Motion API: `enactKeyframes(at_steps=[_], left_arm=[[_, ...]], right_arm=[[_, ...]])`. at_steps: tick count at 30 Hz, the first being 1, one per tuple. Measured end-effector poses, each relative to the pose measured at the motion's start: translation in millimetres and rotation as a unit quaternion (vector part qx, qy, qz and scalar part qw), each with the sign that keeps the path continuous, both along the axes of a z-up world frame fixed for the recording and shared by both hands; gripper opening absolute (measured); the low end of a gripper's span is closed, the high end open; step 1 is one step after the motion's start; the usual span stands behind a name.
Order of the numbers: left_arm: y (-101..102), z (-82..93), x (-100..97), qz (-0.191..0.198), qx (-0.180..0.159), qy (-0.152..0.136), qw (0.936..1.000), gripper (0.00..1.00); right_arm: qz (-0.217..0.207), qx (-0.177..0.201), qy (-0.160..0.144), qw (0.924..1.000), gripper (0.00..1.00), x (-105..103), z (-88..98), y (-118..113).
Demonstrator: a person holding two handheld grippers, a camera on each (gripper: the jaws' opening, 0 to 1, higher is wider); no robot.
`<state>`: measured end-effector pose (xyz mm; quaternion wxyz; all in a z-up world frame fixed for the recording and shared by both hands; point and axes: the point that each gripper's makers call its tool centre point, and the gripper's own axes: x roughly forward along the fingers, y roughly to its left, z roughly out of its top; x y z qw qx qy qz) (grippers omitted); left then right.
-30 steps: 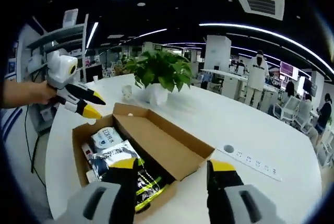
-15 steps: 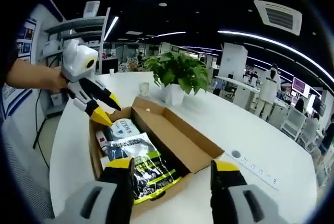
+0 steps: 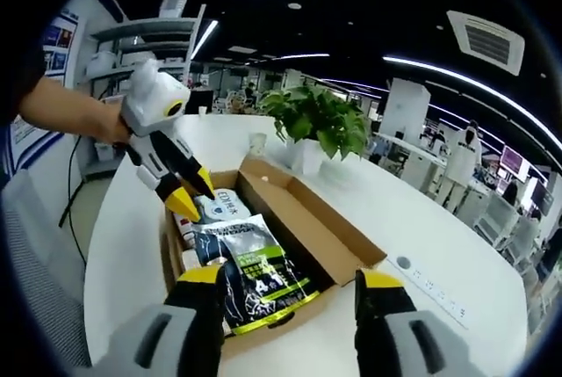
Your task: Operate the shoe box by opening the lid, removing the specified soft item, and placing it in the target area until the item is outside and the box remains undamaged.
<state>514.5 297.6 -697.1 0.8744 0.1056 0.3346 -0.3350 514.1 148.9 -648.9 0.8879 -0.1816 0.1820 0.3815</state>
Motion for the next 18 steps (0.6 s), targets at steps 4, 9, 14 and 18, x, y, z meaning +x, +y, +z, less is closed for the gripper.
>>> enactKeyframes(at_steps=[4,9,14,18], left_arm=[[-3,-5.4,-4.5,0.009,-0.009,0.023,0.9997,0.29],[-6,-15.0,-7.8,0.017,-0.017,0.050,0.9985,0.27],[-10,-22.0,-10.5,0.029,-0.034,0.079,0.9959,0.24],[-15,-26.2,-10.3,0.043,-0.059,0.105,0.9918,0.22]], right_arm=[[0.007,-0.005,-0.001,1.0000,0.57,-3,-2.6,1],[0.022,-0.016,-0.004,0.9996,0.57,-7,-7.1,5],[0.026,-0.015,0.001,0.9996,0.57,-8,-10.1,7],[0.031,-0.012,0.002,0.9995,0.57,-9,-10.8,10]])
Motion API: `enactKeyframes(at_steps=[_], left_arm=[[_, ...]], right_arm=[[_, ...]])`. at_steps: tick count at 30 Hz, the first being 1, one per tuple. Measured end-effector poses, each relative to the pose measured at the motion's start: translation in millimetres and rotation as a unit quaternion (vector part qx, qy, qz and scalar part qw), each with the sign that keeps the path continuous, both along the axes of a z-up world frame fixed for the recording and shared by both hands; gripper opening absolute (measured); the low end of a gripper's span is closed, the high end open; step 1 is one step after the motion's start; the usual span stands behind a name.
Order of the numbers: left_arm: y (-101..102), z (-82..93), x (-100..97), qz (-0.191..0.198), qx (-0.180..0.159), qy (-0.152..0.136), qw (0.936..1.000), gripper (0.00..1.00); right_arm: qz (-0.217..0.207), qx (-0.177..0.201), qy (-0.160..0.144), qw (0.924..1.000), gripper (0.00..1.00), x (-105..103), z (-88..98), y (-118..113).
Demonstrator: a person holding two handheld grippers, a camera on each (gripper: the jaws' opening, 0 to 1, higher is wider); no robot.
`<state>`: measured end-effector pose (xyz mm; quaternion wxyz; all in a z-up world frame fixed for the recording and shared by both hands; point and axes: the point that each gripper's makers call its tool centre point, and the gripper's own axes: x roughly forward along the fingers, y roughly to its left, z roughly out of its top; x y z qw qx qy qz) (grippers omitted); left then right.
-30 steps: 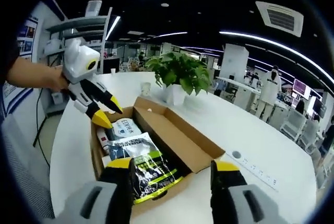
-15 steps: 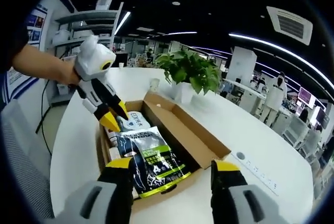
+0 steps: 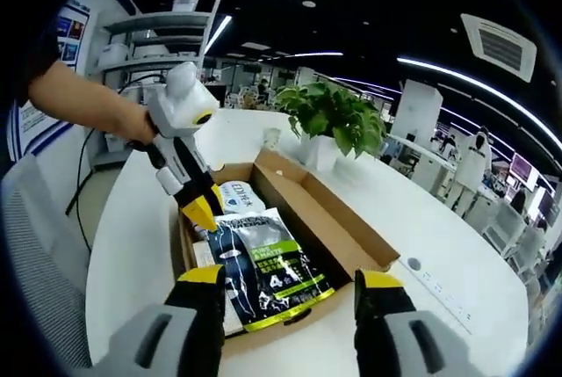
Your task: Operate the shoe box by opening the lid, removing the specified soft item, and placing it in the target area until the item is outside and the box remains undamaged.
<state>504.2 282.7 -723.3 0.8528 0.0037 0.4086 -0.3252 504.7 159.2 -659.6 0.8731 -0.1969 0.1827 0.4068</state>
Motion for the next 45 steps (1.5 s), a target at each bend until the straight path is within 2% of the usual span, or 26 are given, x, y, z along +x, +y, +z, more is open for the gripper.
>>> enactKeyframes(at_steps=[8,13,17,29,39,42,45], left_arm=[[0,-2.8,7.0,0.029,-0.035,0.027,0.9986,0.14],[5,1.9,9.3,0.041,-0.051,0.019,0.9977,0.01],[3,3.5,10.1,0.045,-0.056,0.020,0.9972,0.01],[-3,28.4,14.0,0.041,-0.062,0.009,0.9972,0.00],[-7,38.0,13.5,0.035,-0.055,0.006,0.9978,0.00],[-8,40.0,14.9,0.035,-0.055,0.008,0.9979,0.00],[-9,43.4,18.0,0.035,-0.056,0.009,0.9978,0.00]], right_arm=[[0.022,-0.011,0.003,0.9997,0.56,-3,-7.5,8],[0.029,-0.018,0.006,0.9994,0.56,-4,-12.8,12],[0.035,-0.024,0.009,0.9991,0.56,-5,-16.6,16],[0.038,-0.021,0.017,0.9989,0.55,-6,-23.9,28],[0.031,-0.026,0.032,0.9987,0.49,-6,-42.3,39],[0.020,-0.014,0.052,0.9984,0.46,-5,-48.0,40],[0.011,-0.016,0.051,0.9985,0.41,-2,-51.8,39]])
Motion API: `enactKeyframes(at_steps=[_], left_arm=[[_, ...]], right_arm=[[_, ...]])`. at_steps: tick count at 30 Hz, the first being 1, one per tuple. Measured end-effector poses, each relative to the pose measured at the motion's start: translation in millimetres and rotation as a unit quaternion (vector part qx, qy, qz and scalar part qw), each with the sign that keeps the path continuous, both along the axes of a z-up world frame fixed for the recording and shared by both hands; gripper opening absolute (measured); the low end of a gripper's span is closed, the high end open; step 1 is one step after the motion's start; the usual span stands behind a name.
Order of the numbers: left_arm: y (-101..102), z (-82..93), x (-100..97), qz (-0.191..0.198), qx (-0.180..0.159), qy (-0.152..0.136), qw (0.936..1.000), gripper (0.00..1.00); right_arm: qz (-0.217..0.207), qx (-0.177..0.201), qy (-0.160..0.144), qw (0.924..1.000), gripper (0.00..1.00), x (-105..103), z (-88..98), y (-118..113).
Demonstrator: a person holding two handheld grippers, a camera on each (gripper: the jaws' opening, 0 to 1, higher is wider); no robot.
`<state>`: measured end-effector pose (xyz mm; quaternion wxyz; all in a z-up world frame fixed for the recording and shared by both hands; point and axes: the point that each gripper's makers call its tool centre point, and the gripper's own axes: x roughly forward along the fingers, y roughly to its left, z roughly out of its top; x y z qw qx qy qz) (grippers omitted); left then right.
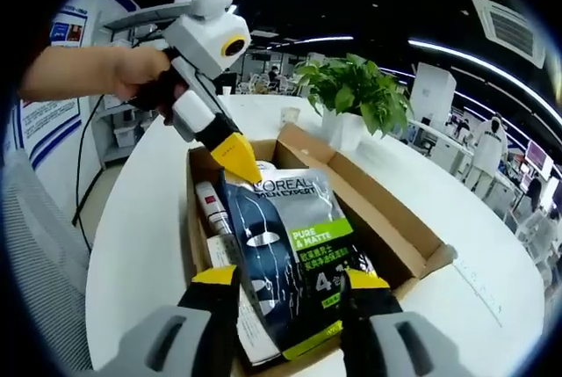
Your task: Operate the shoe box by opening the lid, removing the specified soft item, and placing it in the target area until the item is outside and the box remains undamaged.
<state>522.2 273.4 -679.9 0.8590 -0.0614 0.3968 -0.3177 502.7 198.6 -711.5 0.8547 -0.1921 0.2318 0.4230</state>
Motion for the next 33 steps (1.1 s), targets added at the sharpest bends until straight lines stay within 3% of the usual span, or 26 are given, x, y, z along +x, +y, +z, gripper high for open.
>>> enactKeyframes(at_steps=[6,10,18,21,26,33], left_arm=[[-2,7.8,0.1,-0.009,0.012,-0.012,0.9998,0.00],[-1,9.0,-0.1,-0.011,0.015,-0.016,0.9997,0.00],[-1,17.4,-1.4,-0.013,0.013,-0.030,0.9994,0.00],[-2,24.7,-0.2,-0.018,0.019,-0.043,0.9987,0.00],[-1,38.1,1.3,-0.024,0.023,-0.065,0.9974,0.00],[0,45.2,0.6,-0.028,0.024,-0.076,0.9964,0.00]], right_arm=[[0.008,-0.008,-0.002,0.9999,0.28,-4,-3.8,4],[0.025,-0.014,-0.012,0.9995,0.13,-10,-1.6,10],[0.020,-0.007,-0.019,0.9996,0.00,-7,6.0,11],[0.022,-0.007,-0.024,0.9995,0.00,-7,11.4,12],[0.011,0.022,-0.017,0.9996,0.00,-5,24.7,13],[0.017,0.020,-0.028,0.9993,0.00,-6,35.8,13]])
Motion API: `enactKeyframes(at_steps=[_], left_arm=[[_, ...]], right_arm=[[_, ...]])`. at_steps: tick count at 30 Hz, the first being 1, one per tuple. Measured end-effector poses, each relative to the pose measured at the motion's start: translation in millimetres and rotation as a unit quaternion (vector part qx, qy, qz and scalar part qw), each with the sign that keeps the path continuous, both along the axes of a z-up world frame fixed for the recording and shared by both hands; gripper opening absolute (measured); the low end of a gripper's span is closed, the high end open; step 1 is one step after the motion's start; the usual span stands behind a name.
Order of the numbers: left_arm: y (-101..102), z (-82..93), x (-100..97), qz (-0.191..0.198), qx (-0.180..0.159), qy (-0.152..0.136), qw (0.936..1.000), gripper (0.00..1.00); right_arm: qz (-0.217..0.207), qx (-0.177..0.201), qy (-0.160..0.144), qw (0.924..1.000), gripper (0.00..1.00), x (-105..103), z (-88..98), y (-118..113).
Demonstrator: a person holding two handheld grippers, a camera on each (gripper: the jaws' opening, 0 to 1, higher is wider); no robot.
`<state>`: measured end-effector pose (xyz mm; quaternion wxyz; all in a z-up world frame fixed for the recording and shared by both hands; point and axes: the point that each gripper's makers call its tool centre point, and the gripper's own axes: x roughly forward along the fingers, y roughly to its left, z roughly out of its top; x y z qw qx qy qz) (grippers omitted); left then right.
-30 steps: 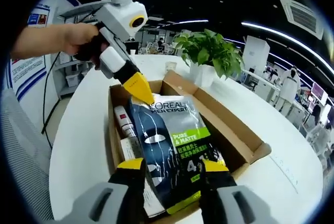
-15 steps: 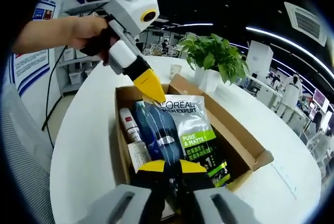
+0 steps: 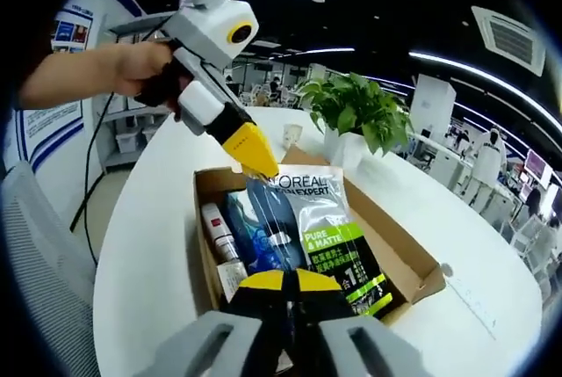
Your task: Operate the shoe box by opening the lid, removing the specified soft item, and placing it in the target area until the item is outside and the box remains undamaged.
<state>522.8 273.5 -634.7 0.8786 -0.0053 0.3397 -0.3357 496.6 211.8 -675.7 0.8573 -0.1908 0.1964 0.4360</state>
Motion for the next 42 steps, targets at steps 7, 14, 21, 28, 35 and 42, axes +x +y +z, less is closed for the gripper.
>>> enactKeyframes(at_steps=[7,14,21,28,35,42], left_arm=[[-3,10.8,-2.6,-0.002,-0.004,-0.012,0.9999,0.00],[-11,22.6,-3.3,-0.005,-0.014,-0.023,0.9996,0.00],[-31,25.0,-4.3,-0.017,-0.018,-0.027,0.9993,0.00],[-53,26.1,-3.7,-0.030,-0.023,-0.029,0.9989,0.00],[-79,19.0,-6.3,-0.053,-0.018,-0.023,0.9982,0.00],[-103,10.9,-10.8,-0.068,-0.023,-0.014,0.9973,0.00]], right_arm=[[0.002,0.000,-0.009,1.0000,0.00,-1,9.7,-3],[0.001,-0.005,-0.026,0.9997,0.00,-1,22.1,-12],[-0.003,-0.018,-0.035,0.9992,0.00,-2,25.8,-31],[-0.013,-0.029,-0.042,0.9986,0.00,-2,25.4,-52],[-0.026,-0.040,-0.044,0.9979,0.00,-7,16.8,-75],[-0.045,-0.047,-0.040,0.9971,0.00,-14,4.3,-100]])
